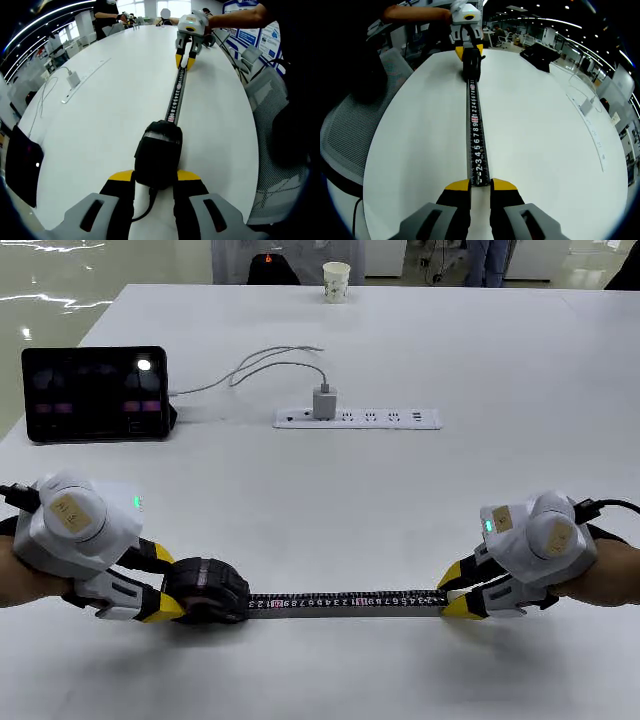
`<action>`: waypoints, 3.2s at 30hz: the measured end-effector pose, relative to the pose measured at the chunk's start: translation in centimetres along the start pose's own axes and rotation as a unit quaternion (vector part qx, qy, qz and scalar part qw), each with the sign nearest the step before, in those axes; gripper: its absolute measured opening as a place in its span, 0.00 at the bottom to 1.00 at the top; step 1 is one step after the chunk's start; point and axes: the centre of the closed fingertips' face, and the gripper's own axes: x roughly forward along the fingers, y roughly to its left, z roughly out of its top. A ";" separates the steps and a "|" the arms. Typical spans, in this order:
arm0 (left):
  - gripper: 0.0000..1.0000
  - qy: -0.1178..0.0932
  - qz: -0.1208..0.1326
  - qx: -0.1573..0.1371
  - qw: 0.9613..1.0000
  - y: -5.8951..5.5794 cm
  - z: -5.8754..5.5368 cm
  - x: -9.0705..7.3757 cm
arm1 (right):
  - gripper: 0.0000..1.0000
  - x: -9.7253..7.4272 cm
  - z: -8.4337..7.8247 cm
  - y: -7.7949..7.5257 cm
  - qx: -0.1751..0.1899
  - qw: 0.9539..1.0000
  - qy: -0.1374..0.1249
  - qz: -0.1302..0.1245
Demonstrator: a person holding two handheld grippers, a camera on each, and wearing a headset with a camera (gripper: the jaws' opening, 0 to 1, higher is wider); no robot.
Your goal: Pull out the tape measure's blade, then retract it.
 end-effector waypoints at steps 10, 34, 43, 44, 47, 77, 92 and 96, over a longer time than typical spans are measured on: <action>0.24 0.013 0.008 0.013 1.000 0.1 0.1 0.1 | 0.11 0.0 0.1 0.2 -0.010 1.000 0.012 -0.001; 0.41 -0.003 0.041 -0.017 0.999 -0.8 0.2 -1.9 | 0.28 -2.5 0.1 1.2 0.027 0.999 0.011 -0.037; 0.57 -0.034 0.057 -0.066 0.996 -2.3 0.2 -2.8 | 0.39 -3.3 0.2 2.7 0.061 0.997 -0.002 -0.052; 0.59 -0.038 0.059 -0.071 0.995 -2.4 0.3 -2.9 | 0.40 -3.4 0.3 2.9 0.063 0.997 -0.003 -0.054; 0.62 -0.053 0.069 -0.089 0.992 -2.6 0.5 -3.4 | 0.43 -3.8 0.4 3.3 0.078 0.995 -0.009 -0.062; 0.87 -0.163 0.156 -0.219 0.949 -6.6 1.0 -5.6 | 0.70 -5.8 2.9 7.0 0.194 0.963 -0.111 -0.152; 0.93 -0.192 0.189 -0.243 0.932 -8.8 2.0 -5.6 | 0.81 -6.4 4.3 8.2 0.232 0.939 -0.157 -0.198; 0.96 -0.203 0.200 -0.246 0.926 -9.0 2.5 -5.7 | 0.84 -6.4 4.5 8.5 0.241 0.935 -0.161 -0.205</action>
